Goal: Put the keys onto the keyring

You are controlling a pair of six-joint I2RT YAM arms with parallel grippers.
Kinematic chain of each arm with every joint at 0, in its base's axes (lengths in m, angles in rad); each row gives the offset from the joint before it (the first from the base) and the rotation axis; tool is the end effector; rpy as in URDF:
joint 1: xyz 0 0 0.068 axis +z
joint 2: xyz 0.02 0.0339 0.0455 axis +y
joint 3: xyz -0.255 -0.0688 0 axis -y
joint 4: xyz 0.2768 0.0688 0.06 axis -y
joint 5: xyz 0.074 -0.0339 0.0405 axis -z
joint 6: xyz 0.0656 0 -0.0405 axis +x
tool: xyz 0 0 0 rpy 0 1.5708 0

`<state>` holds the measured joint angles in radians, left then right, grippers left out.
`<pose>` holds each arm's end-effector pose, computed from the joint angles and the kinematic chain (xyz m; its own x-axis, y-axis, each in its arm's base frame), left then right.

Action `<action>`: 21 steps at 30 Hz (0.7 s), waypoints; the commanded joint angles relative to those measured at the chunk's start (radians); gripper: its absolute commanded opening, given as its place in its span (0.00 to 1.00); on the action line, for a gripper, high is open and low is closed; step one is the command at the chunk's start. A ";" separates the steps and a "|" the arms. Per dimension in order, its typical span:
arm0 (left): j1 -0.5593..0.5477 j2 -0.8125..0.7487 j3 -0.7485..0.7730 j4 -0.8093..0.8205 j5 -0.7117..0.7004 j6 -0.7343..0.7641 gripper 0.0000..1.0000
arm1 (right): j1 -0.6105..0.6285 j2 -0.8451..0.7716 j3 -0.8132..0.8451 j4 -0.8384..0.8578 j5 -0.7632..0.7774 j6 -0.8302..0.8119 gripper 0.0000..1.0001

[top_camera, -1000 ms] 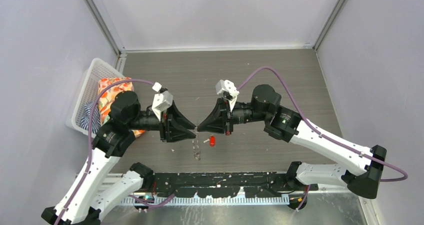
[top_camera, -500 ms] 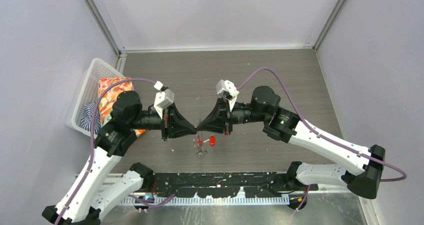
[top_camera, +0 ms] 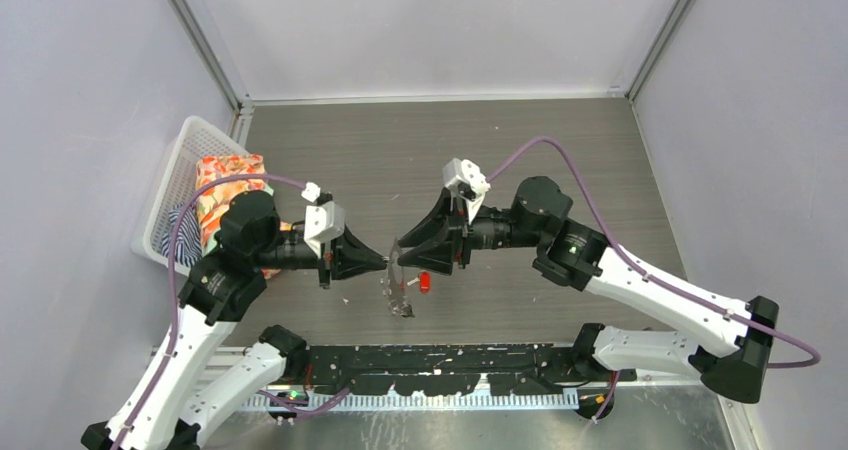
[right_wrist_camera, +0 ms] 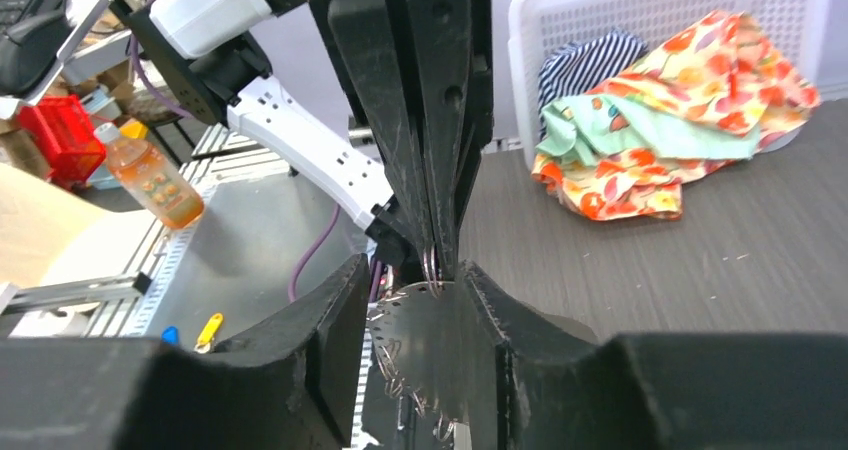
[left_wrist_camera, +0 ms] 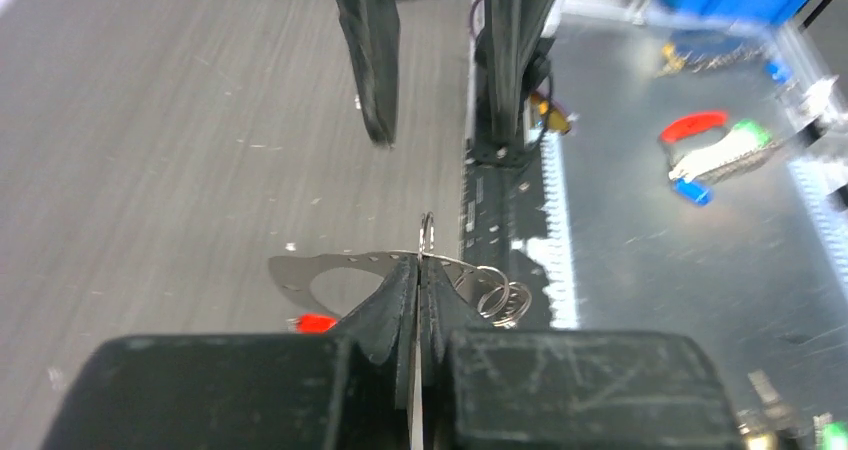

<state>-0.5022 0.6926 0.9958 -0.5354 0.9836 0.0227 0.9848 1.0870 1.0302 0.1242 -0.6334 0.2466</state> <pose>0.1292 -0.1333 0.3908 -0.1795 0.1129 -0.9773 0.9811 0.0931 -0.1694 0.1378 0.2779 0.3920 -0.2075 0.0431 -0.9773 -0.9770 -0.0586 0.2049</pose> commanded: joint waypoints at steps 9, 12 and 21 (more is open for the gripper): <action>0.001 -0.118 0.030 -0.240 -0.087 0.919 0.00 | 0.000 -0.147 -0.034 -0.112 0.383 0.001 0.75; 0.001 -0.147 0.016 -0.244 -0.083 0.954 0.00 | 0.000 -0.144 -0.038 -0.234 0.495 0.031 0.99; 0.001 -0.169 0.034 -0.309 -0.073 0.989 0.00 | 0.002 -0.078 0.010 -0.531 0.833 0.257 1.00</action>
<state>-0.5022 0.5179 1.0004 -0.8295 0.8974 0.9722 0.9848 1.0256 1.0058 -0.3191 0.0425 0.3969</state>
